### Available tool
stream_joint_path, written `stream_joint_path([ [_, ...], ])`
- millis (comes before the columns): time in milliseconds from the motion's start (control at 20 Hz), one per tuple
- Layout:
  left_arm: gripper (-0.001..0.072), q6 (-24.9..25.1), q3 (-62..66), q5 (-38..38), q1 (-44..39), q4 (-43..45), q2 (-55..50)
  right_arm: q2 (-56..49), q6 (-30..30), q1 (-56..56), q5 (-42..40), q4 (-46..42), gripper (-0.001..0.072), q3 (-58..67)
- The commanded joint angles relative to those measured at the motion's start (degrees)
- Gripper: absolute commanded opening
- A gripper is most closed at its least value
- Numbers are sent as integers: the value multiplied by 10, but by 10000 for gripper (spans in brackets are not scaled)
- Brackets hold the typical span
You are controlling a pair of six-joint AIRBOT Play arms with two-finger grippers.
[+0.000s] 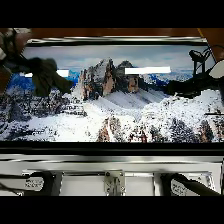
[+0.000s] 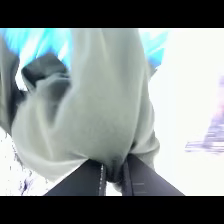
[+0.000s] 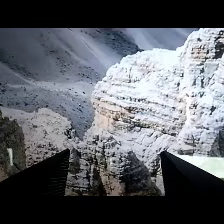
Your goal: Fold the shirts.
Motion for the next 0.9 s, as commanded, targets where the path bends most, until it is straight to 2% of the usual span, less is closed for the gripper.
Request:
stream_joint_path([
  [0,38,8,3,3,-83,-2,177,25,-17,0,-5,4,690,15],
  [100,38,-21,2,3,-145,-2,249,61,-23,0,-3,2,689,39],
  [200,39,-28,2,0,-211,-2,281,103,-33,0,-4,1,689,62],
  [300,38,-43,-5,-9,-276,-2,282,150,-35,0,-2,-1,689,68],
  [450,39,-71,-80,14,-372,-2,264,187,-35,0,55,-36,689,68],
  [600,39,-111,-196,76,-449,-2,225,183,-33,0,144,-63,689,47],
  [700,39,-149,-262,134,-484,-17,183,183,-32,0,143,-47,689,-10],
  [750,38,-157,-285,170,-494,-55,156,183,-32,0,132,-40,689,-51],
  [850,39,-139,-299,209,-500,-137,100,183,-32,0,96,-24,689,-136],
])
